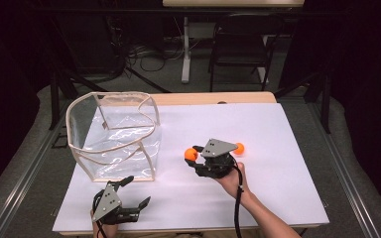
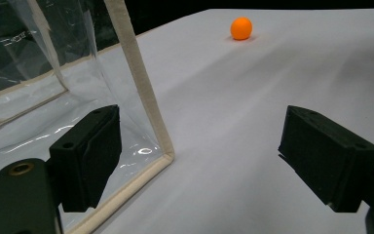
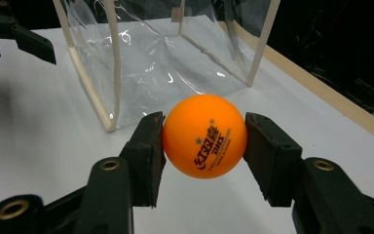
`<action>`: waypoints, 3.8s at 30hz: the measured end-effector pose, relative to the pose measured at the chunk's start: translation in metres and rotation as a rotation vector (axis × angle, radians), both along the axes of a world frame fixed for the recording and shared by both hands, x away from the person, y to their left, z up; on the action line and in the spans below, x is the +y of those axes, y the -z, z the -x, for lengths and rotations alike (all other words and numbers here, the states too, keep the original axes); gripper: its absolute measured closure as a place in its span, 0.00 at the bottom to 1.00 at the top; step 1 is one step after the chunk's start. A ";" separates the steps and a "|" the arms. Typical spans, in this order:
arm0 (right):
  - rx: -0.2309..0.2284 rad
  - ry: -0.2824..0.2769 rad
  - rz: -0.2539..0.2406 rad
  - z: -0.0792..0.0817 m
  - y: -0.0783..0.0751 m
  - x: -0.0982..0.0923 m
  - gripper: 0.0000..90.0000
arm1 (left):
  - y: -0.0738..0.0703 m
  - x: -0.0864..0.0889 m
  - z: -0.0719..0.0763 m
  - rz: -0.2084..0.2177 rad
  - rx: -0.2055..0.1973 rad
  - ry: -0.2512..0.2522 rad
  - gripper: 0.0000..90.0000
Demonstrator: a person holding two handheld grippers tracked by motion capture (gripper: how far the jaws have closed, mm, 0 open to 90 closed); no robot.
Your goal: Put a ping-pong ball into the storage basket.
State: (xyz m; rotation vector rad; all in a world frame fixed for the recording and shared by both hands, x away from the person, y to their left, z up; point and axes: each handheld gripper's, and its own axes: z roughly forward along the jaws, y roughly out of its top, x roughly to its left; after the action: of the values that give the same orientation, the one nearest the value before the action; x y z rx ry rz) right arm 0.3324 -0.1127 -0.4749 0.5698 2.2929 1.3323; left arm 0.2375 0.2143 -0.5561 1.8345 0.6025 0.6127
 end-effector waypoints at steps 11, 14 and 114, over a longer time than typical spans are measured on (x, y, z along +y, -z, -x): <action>-0.003 -0.014 -0.001 -0.007 -0.004 0.010 0.56 | 0.000 0.001 0.000 -0.001 0.000 -0.002 0.17; -0.006 -0.018 -0.005 -0.007 -0.005 0.012 0.56 | 0.000 0.001 0.000 -0.004 0.001 -0.003 0.17; -0.096 -0.048 0.061 -0.029 -0.078 0.039 0.56 | 0.000 0.001 0.001 0.009 -0.004 -0.002 0.17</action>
State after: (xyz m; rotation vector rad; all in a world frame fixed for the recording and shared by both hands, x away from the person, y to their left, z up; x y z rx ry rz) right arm 0.3617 -0.0740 -0.3968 0.4243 2.2735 1.2778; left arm 0.2368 0.2156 -0.5559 1.8237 0.6034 0.6138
